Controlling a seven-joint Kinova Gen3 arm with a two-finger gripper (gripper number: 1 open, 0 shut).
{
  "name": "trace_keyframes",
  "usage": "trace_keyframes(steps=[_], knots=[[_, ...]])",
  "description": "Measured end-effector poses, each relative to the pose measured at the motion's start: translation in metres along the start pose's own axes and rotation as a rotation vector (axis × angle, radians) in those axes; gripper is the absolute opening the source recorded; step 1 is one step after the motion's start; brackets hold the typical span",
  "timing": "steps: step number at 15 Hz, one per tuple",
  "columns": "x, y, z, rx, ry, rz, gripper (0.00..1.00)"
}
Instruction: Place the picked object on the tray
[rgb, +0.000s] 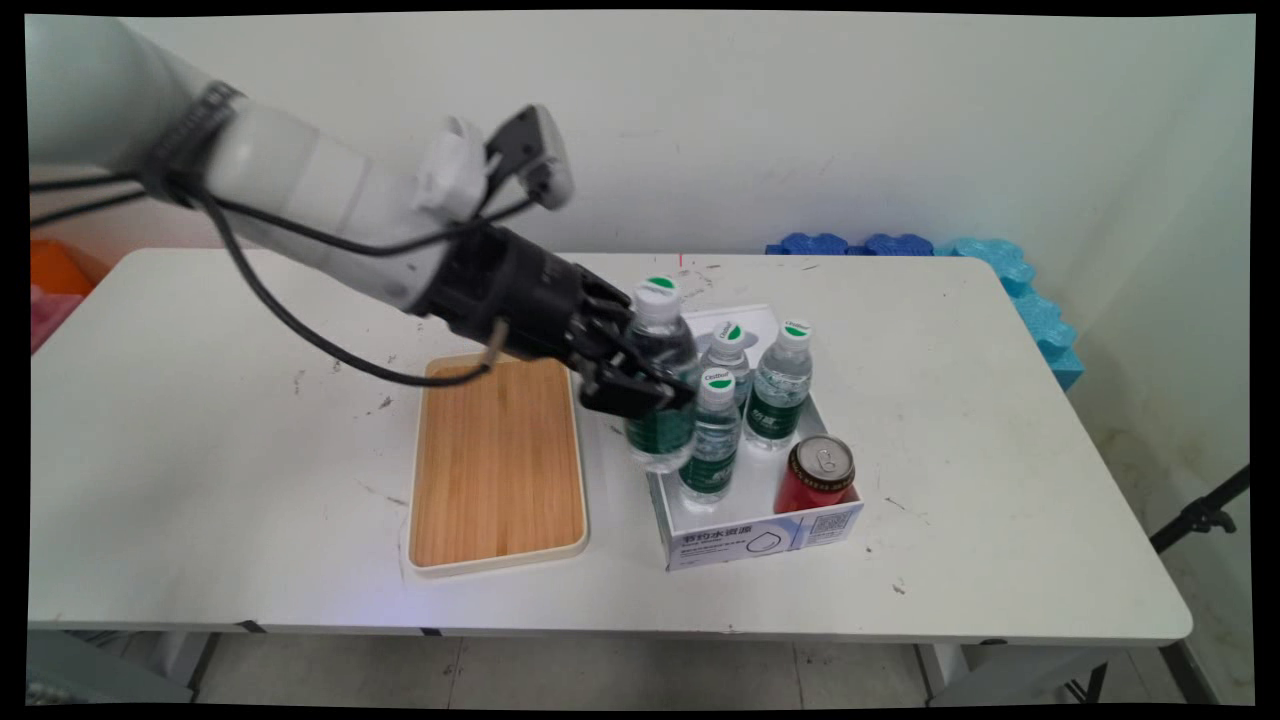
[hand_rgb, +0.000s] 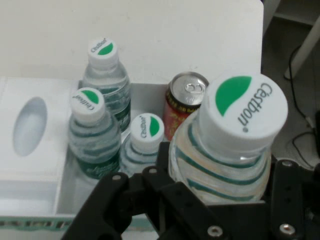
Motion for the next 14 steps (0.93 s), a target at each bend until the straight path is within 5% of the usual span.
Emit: trace_keyframes(steps=[6,14], knots=[[-0.017,-0.025,-0.048,-0.02,-0.053,0.062,0.0],[-0.073,-0.052,-0.08,-0.06,-0.101,0.152,0.0]])
